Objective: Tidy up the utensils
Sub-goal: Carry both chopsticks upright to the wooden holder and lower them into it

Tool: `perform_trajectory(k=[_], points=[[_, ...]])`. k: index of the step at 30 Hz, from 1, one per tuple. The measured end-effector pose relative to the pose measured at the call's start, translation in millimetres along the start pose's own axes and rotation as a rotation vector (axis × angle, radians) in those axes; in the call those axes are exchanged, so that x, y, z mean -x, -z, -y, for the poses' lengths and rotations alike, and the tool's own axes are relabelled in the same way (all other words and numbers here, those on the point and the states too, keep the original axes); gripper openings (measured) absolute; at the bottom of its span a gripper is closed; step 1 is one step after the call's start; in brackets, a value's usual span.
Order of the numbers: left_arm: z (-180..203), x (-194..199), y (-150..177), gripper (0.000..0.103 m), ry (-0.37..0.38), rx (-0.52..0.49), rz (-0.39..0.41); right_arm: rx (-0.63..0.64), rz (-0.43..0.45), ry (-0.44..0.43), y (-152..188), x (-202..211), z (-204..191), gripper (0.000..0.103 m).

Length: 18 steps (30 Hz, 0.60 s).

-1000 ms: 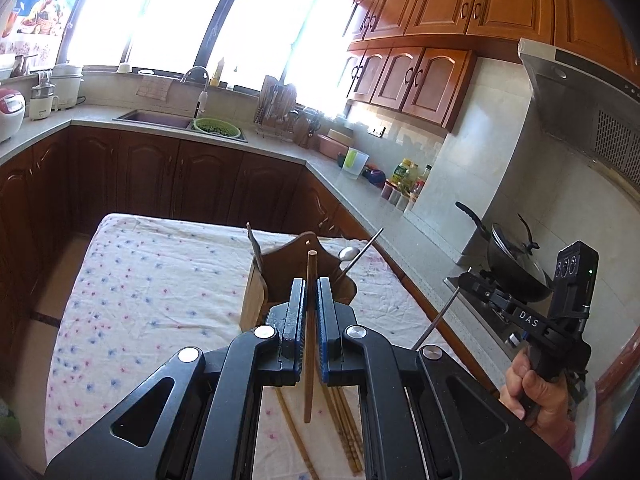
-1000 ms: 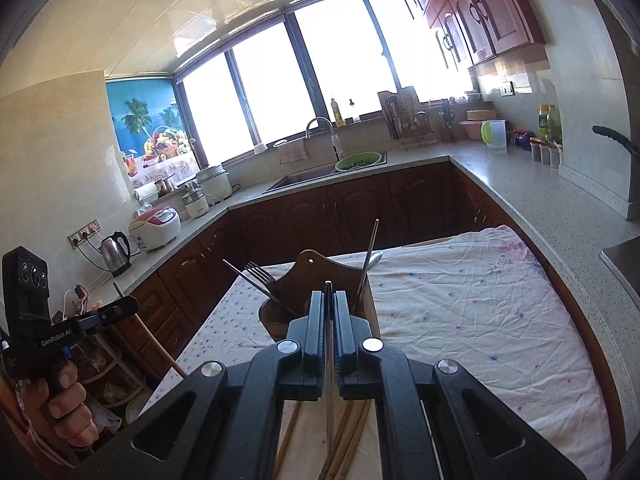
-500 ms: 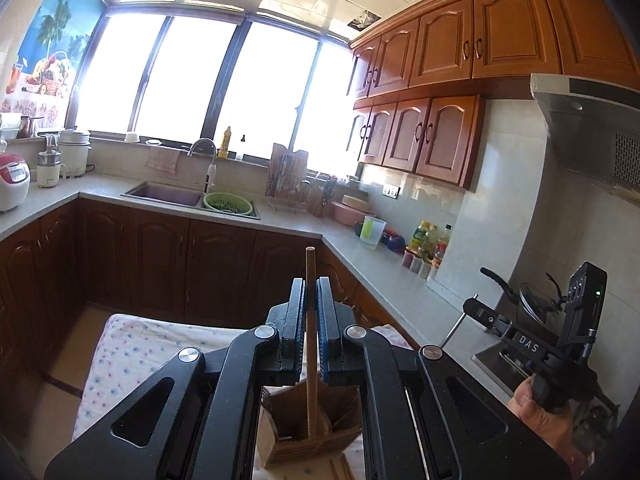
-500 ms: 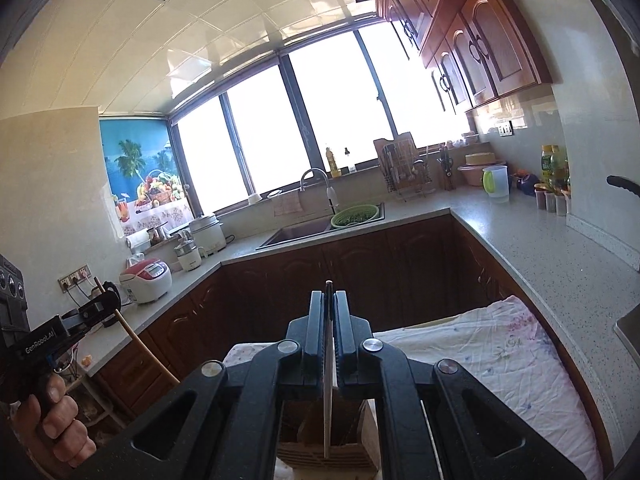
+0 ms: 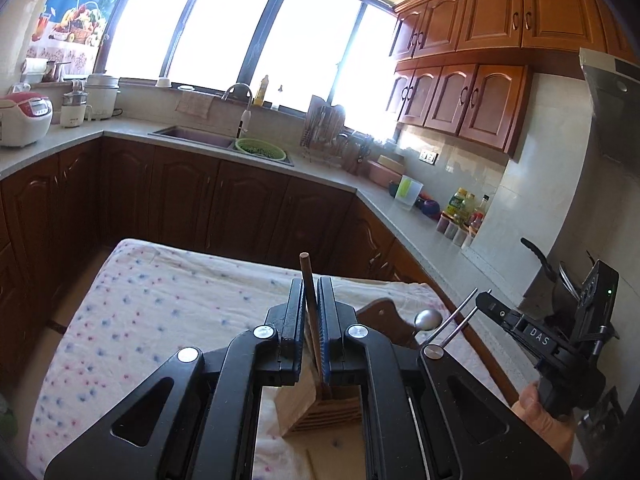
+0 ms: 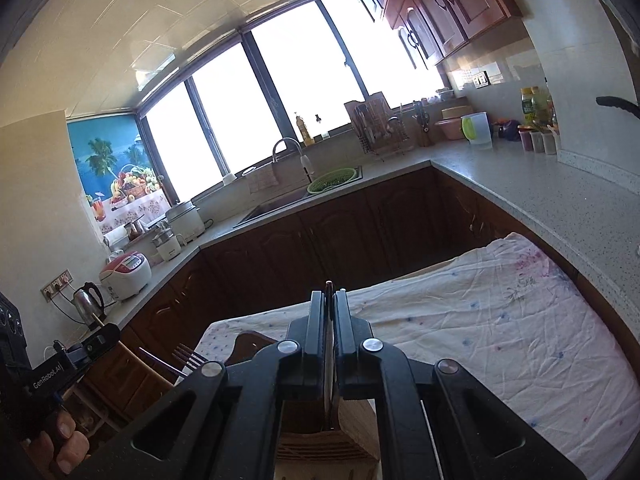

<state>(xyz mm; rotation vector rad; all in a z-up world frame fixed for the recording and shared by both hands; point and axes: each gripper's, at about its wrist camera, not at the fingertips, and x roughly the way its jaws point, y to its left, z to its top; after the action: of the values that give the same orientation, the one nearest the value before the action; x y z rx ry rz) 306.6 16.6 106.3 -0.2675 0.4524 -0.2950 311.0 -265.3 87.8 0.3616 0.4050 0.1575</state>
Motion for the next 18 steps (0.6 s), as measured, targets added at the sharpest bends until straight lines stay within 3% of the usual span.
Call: perform_trajectory(k=[14,18], points=[[10,-12,11,0.006,0.004,-0.046,-0.033,-0.006,-0.036,0.014,4,-9,0,0.005],[11,-12,7,0.007,-0.002,-0.045,-0.045,-0.015,-0.045,0.0,2,-8,0,0.01]])
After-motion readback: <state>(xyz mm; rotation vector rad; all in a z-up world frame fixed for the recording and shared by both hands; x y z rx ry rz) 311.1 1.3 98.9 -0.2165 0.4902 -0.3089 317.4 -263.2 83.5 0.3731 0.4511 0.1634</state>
